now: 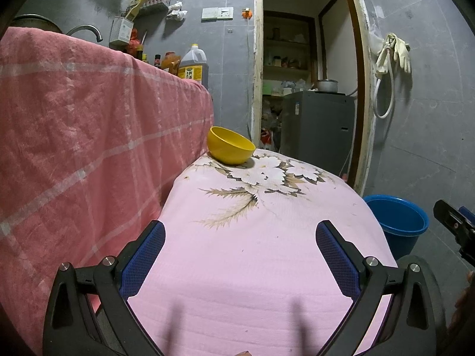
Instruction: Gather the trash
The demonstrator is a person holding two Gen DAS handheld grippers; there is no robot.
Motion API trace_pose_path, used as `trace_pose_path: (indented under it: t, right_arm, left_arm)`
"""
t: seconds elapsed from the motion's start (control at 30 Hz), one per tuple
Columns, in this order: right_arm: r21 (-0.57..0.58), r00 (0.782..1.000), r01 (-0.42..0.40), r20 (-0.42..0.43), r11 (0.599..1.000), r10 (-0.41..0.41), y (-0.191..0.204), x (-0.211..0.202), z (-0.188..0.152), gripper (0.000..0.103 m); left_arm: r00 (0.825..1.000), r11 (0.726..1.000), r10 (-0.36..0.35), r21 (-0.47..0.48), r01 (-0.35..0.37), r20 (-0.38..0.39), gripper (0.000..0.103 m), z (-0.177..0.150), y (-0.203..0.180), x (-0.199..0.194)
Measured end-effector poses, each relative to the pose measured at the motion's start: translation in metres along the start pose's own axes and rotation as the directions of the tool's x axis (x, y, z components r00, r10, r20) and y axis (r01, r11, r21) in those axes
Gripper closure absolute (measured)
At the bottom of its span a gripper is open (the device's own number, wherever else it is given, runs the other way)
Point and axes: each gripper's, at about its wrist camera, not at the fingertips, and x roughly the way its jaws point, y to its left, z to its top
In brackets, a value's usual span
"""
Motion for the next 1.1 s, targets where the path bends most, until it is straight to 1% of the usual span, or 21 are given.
trace_pose_path:
  t: [0.6,1.1]
  right_arm:
    - [0.009,1.0,0.005,-0.016,1.0,-0.005,-0.001,0.002,-0.011,0.0]
    - [0.011,1.0,0.005,-0.018,1.0,-0.005,-0.002,0.001,-0.01,0.0]
  left_arm:
    - [1.0,1.0,-0.001,-0.001,0.001,0.001,0.004,-0.001,0.001,0.0]
    - [1.0,1.0,-0.001,-0.001,0.001,0.001,0.003,-0.001,0.002,0.001]
